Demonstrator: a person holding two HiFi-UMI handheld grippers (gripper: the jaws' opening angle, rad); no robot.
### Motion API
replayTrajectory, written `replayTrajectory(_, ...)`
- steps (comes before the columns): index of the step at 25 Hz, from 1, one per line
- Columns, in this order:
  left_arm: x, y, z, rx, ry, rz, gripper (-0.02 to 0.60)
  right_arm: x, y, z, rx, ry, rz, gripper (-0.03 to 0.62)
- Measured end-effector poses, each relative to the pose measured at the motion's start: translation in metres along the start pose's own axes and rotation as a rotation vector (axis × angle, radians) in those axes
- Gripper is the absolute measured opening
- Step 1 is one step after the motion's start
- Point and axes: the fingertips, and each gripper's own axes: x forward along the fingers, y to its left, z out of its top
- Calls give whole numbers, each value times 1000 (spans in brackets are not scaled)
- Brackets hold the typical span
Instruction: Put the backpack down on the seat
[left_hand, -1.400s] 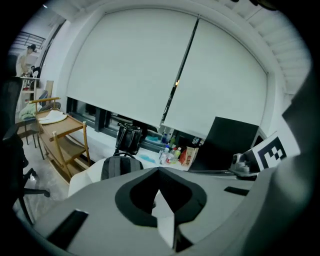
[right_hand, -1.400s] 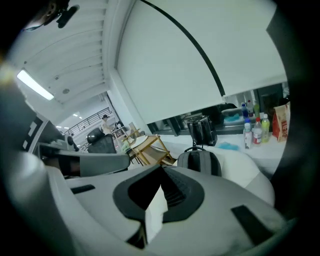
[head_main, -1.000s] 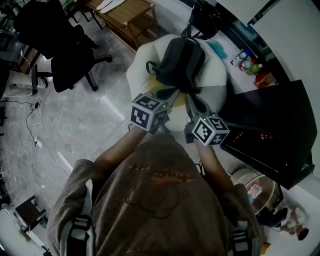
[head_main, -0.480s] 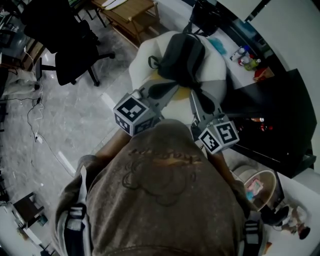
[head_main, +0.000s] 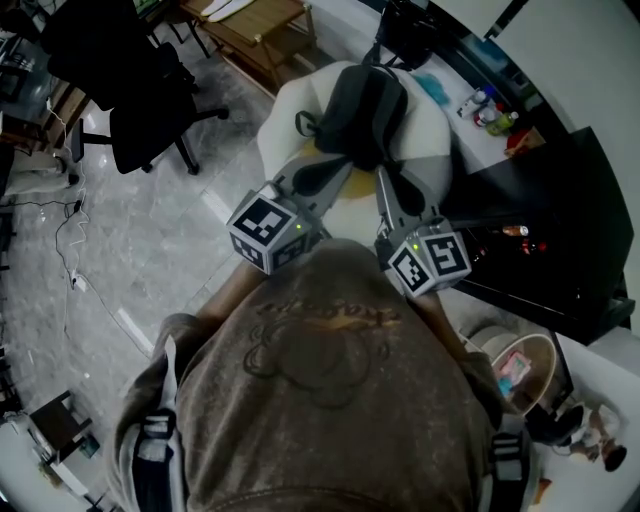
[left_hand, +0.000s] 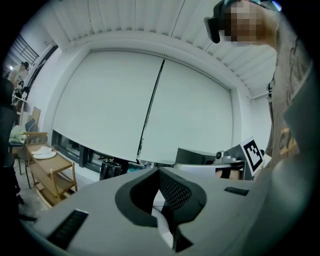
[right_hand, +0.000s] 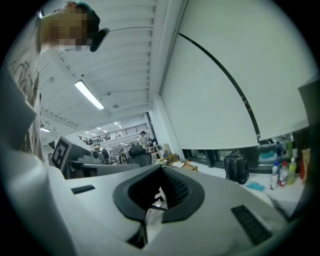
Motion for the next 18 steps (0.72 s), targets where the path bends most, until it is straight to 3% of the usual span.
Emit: replayTrajectory(18, 5, 21, -15, -26, 43, 62, 0, 9, -7, -24, 38, 50, -9, -2)
